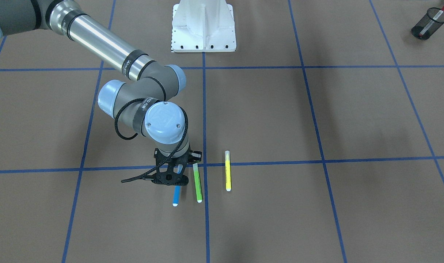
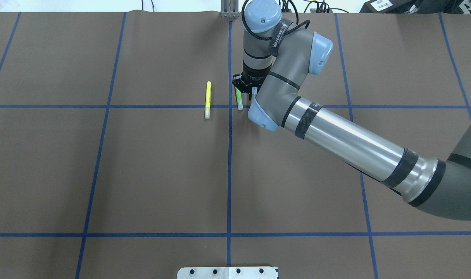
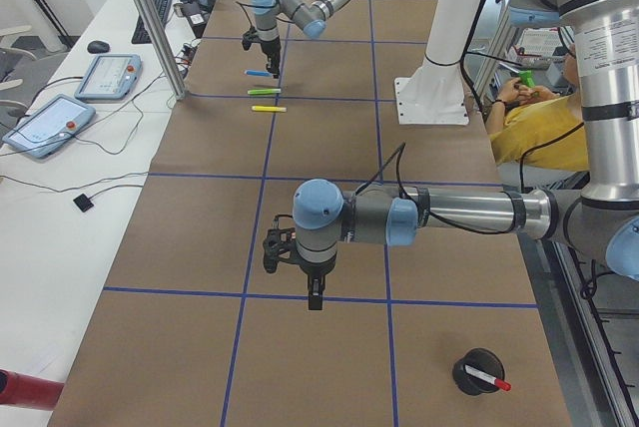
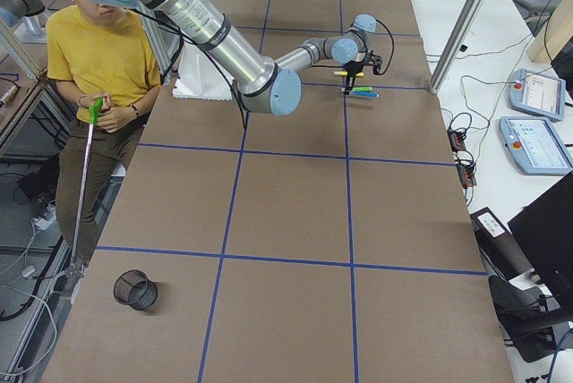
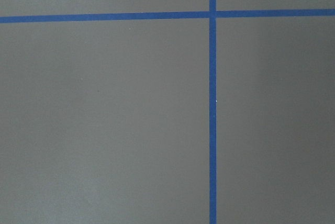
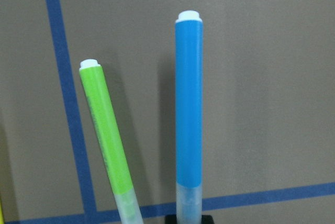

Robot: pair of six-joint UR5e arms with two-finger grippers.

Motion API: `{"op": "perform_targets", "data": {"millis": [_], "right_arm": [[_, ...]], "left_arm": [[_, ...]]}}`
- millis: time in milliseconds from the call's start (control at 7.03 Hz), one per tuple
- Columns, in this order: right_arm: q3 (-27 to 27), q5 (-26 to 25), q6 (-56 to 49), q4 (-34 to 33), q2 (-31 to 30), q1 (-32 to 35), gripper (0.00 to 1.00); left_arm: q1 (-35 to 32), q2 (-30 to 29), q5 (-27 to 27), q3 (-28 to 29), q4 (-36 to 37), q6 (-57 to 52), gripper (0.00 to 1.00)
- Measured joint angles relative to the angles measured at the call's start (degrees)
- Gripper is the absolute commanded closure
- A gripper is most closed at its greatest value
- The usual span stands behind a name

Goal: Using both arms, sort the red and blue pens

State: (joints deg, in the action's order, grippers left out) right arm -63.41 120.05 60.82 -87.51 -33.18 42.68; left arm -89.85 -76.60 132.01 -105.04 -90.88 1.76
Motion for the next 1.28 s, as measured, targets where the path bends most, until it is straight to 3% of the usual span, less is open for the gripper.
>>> {"op": "perform_targets", "data": {"millis": [285, 712, 1139, 1281], "right_arm": [[-9.7, 1.3, -9.4, -9.6, -3.5, 2.1, 1.00], [-21.8, 5.9, -19.4, -12.7, -13.6, 5.8, 1.00], [-35.4, 7.0, -22.6, -14.0, -25.7, 8.5, 1.00], [-40.0, 7.0, -27.0, -18.1, -28.8, 9.1, 1.00]], "left_arm": [[0.0, 0.0, 0.0, 0.0, 0.0, 0.0, 0.00], [0.0, -0.1, 0.1, 0.0, 0.1, 0.2, 0.00], [0.0, -0.2, 0.8, -0.1, 0.0, 0.4, 0.00], [0.0, -0.2, 0.8, -0.1, 0.0, 0.3, 0.00]]}}
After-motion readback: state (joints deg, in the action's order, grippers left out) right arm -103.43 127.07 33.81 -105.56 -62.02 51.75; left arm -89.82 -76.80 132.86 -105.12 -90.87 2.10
